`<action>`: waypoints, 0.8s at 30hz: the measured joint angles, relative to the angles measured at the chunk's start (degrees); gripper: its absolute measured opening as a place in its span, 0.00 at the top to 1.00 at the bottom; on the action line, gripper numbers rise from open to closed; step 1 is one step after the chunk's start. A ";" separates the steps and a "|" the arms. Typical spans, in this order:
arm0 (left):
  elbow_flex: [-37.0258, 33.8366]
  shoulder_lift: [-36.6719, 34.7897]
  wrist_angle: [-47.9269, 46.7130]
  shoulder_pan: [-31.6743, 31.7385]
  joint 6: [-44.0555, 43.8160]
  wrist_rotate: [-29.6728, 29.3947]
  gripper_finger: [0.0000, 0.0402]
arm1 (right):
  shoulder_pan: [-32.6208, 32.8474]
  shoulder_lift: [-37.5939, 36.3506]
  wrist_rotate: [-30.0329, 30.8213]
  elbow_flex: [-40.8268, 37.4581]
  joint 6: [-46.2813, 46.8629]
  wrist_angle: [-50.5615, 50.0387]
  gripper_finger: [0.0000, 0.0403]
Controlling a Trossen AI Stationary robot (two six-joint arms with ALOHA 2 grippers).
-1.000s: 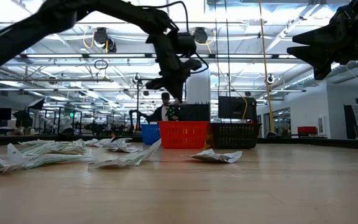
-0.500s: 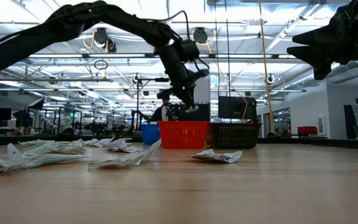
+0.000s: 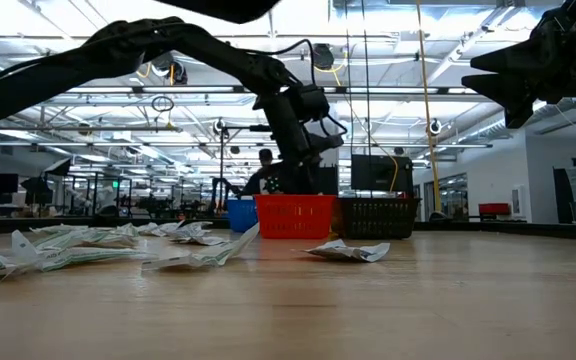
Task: Pick & Place First Aid Supplies
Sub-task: Put the ointment pack into the yellow bin, then put the towelette pack into the black bin
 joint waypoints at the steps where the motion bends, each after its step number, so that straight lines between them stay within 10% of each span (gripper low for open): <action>1: 0.00 0.00 0.03 0.00 1.25 0.06 0.90 | -0.01 0.01 0.01 0.01 0.00 0.00 0.61; 13: -0.02 -2.17 -0.24 0.26 6.82 1.31 0.47 | 0.00 0.01 0.01 0.00 -0.01 0.00 0.61; 24: 0.02 -7.62 -15.97 -0.76 4.80 -3.18 0.41 | -0.01 0.01 0.05 0.00 -0.01 0.00 0.61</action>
